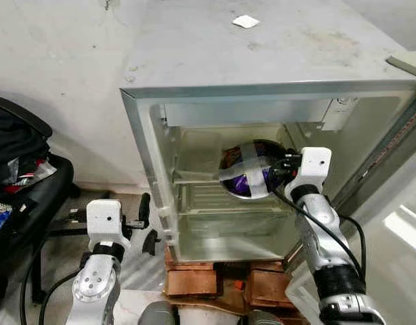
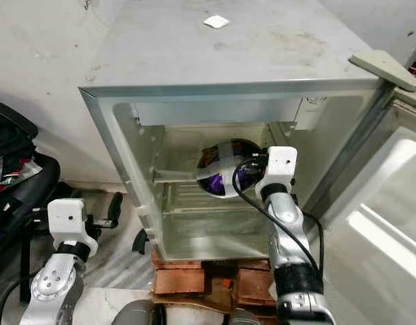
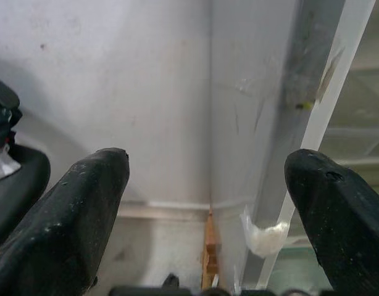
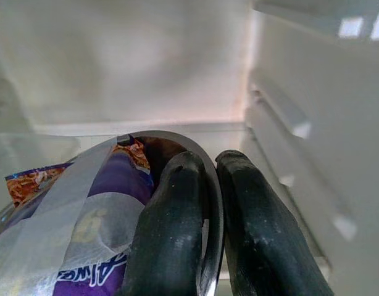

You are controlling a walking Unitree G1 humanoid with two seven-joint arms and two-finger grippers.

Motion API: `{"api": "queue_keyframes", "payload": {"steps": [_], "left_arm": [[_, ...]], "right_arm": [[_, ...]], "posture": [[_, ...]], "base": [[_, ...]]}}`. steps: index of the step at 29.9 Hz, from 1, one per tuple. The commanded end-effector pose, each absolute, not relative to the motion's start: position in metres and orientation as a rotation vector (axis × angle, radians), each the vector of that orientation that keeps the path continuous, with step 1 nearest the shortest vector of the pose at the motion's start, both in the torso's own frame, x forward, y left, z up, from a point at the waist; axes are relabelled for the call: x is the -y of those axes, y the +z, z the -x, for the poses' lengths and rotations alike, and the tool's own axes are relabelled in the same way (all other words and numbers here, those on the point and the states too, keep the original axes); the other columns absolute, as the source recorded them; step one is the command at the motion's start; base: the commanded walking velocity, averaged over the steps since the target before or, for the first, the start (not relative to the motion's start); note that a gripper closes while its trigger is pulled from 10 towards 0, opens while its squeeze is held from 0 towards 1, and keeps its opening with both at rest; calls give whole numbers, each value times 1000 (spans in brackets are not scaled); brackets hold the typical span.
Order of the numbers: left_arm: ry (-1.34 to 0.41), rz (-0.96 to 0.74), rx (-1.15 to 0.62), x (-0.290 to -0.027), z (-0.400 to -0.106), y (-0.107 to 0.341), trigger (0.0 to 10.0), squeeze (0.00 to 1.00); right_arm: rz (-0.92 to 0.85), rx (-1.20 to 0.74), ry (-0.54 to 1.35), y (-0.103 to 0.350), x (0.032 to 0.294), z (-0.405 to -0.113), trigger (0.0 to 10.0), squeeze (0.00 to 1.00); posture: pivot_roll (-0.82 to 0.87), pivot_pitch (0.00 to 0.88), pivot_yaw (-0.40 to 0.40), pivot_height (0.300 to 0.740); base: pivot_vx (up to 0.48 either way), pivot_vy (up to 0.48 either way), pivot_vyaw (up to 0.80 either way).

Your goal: Restocking fridge

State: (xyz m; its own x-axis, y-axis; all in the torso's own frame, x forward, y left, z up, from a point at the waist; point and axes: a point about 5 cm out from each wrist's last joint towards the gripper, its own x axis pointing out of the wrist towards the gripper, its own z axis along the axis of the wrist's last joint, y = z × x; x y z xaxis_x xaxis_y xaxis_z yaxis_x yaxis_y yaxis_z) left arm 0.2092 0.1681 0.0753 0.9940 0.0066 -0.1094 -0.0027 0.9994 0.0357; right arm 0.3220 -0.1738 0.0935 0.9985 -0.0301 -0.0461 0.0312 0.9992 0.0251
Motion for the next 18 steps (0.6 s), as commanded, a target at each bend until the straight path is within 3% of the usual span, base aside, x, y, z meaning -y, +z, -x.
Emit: {"api": "queue_keyframes", "payload": {"steps": [1, 18], "left_arm": [[16, -48, -102, -169, -206, 80, 10000, 0], [-7, -39, -185, -165, -172, 82, 10000, 0]], "right_arm": [[-31, -10, -59, 101, 174, -328, 10000, 0], [-31, 9, -257, 101, 186, -346, 10000, 0]], "posture": [[144, 113, 16, 740], [197, 234, 60, 740]], "base": [[0, 0, 0], [0, 0, 0]]}}
